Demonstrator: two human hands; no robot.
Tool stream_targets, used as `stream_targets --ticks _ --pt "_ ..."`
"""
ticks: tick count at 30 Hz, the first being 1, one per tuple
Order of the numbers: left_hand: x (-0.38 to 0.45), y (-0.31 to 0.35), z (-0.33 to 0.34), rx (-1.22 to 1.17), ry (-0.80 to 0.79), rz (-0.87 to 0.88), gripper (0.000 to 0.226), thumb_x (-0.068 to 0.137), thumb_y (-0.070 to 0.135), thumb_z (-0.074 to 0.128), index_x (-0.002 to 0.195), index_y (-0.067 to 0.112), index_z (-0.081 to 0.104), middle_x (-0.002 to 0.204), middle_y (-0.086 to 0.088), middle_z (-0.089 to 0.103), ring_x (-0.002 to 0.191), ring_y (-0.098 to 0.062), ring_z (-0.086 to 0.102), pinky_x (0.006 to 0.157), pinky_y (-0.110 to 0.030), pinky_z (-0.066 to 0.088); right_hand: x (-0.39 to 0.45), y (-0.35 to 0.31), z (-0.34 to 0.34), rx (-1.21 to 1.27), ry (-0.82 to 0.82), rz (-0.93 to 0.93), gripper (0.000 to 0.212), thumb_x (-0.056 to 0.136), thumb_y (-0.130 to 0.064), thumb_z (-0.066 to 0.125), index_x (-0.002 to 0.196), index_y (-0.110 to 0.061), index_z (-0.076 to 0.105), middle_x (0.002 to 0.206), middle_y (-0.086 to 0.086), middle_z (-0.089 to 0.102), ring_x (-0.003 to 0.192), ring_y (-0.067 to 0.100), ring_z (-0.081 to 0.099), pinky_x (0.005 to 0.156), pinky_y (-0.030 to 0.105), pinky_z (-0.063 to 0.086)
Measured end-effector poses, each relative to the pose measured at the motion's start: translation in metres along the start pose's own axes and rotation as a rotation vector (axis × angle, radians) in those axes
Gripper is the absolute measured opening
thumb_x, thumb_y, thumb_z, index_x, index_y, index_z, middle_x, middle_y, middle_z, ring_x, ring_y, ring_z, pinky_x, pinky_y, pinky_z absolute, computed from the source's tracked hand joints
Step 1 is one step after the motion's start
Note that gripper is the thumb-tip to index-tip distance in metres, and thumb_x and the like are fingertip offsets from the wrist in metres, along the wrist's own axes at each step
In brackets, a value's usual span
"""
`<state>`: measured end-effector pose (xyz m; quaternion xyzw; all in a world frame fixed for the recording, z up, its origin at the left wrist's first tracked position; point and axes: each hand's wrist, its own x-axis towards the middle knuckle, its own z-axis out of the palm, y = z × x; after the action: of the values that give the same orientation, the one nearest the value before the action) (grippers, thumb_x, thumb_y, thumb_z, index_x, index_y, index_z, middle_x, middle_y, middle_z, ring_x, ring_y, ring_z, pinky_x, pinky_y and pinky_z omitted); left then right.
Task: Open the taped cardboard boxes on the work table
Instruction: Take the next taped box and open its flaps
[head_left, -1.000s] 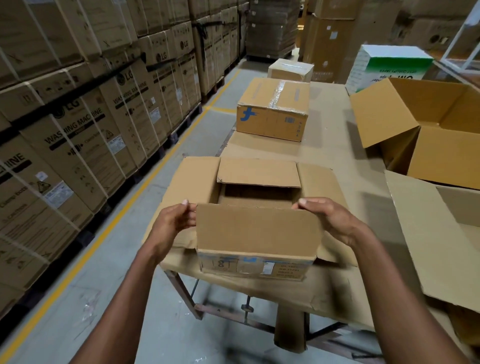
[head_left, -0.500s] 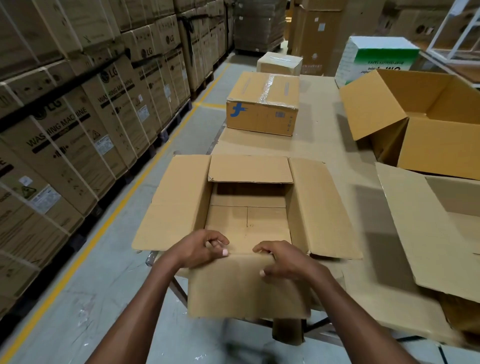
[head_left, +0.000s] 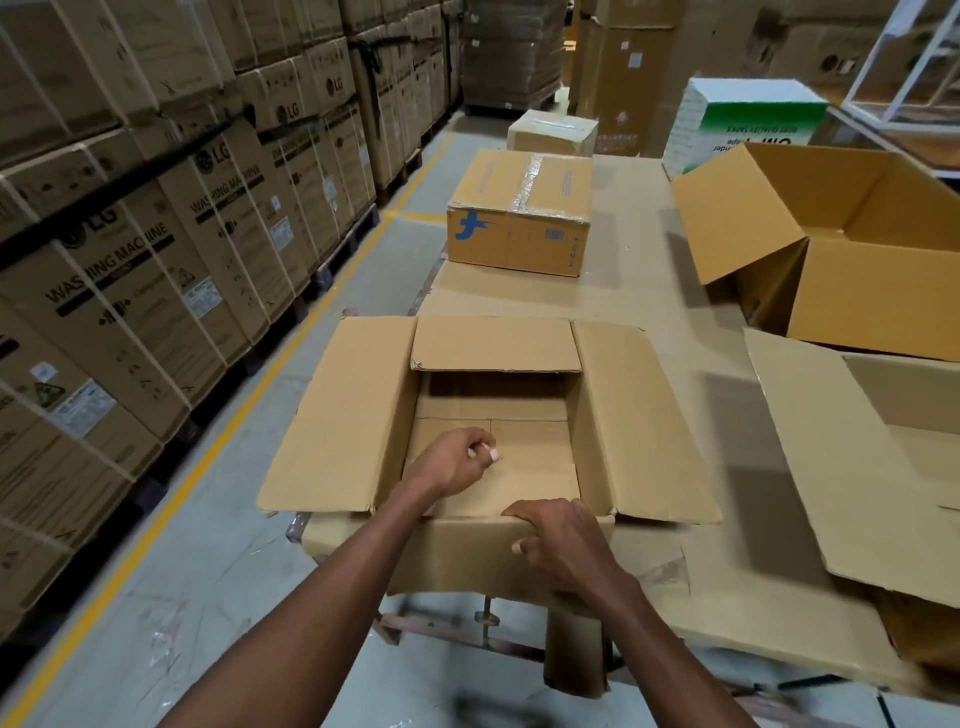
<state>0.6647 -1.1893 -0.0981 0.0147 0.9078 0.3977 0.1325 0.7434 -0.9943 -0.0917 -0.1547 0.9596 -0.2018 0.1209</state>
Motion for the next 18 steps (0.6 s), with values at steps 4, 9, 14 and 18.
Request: stream_targets --ticks 4,9,14,18 --pt "0.048 0.012 -0.004 0.077 -0.011 -0.084 0.058 0.1 0.033 0.055 0.154 0.02 0.038 0.153 -0.006 0.047 0.135 -0.027 0.049 0.112 -0.04 0.041 -0.007 0.0 0.001 0.013 0.034 -0.016 0.03 0.089 -0.031 0.069 0.118 -0.039 0.068 0.108 -0.012 0.073 0.096 0.012 0.058 0.092 0.031 0.042" --pt "0.073 0.03 -0.021 0.094 0.282 -0.055 0.053 0.098 0.027 0.057 0.148 0.018 0.044 0.151 -0.007 0.048 0.137 -0.028 0.046 0.11 -0.044 0.042 -0.013 0.004 0.008 0.015 0.069 -0.041 0.029 0.089 -0.035 0.068 0.117 -0.042 0.065 0.109 -0.016 0.071 0.097 0.006 0.059 0.1 0.033 0.04" --pt "0.087 0.043 -0.046 0.233 0.517 0.15 0.064 0.095 0.026 0.059 0.154 0.023 0.033 0.165 0.003 0.026 0.152 -0.021 0.022 0.118 -0.044 0.029 -0.012 0.005 0.013 0.017 0.082 -0.027 0.033 0.088 -0.036 0.068 0.12 -0.044 0.064 0.111 -0.021 0.069 0.099 0.005 0.055 0.1 0.03 0.04" --pt "0.116 0.05 -0.076 0.35 0.453 0.141 0.077 0.097 0.028 0.058 0.161 0.026 0.015 0.169 0.006 0.01 0.155 -0.025 0.012 0.122 -0.049 0.022 -0.012 0.006 0.014 0.034 0.095 -0.039 0.034 0.086 -0.038 0.066 0.119 -0.044 0.064 0.11 -0.021 0.069 0.099 0.005 0.055 0.097 0.028 0.038"
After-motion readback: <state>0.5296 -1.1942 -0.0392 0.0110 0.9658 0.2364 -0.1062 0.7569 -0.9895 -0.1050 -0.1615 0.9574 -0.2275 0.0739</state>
